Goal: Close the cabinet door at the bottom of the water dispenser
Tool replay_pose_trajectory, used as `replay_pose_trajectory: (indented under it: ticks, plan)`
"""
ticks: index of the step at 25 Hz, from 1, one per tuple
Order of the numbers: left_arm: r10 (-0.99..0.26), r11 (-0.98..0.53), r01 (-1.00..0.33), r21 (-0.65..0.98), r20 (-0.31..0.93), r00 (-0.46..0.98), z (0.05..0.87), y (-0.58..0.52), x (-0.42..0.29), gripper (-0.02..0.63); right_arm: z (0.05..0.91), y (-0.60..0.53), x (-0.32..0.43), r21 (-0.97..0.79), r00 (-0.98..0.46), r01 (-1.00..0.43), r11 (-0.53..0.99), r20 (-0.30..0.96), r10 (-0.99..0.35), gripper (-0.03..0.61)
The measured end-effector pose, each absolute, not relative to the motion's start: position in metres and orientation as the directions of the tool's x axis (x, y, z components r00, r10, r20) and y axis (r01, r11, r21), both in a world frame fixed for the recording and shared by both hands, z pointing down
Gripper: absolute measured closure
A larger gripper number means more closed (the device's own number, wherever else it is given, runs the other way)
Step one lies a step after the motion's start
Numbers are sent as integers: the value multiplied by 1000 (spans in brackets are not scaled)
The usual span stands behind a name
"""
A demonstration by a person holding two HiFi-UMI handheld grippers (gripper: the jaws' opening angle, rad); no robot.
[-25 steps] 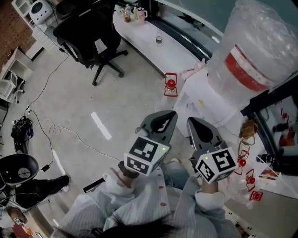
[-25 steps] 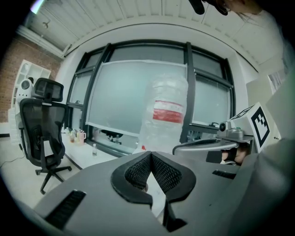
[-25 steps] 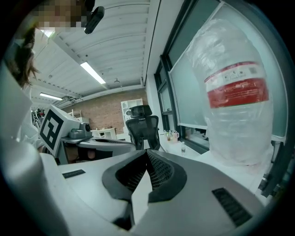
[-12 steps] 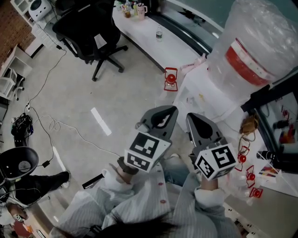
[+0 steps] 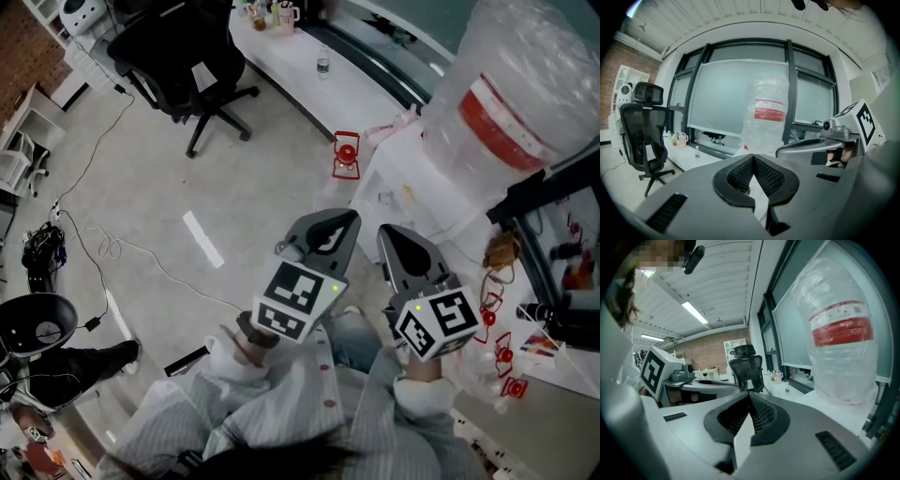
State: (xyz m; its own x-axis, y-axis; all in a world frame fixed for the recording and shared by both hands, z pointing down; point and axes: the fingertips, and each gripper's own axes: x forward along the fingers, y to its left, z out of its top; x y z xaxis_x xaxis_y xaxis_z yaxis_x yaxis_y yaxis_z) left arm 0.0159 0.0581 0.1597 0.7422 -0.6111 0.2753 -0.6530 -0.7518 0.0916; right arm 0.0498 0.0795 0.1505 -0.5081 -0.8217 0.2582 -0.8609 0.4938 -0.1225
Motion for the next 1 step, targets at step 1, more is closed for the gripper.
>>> replay_pose_trajectory:
  ticks: [1]
  plan:
    - [-612, -751, -654, 91, 276, 741, 160, 58, 15, 603, 151, 79, 49, -123, -509, -860, 495, 259, -821, 565]
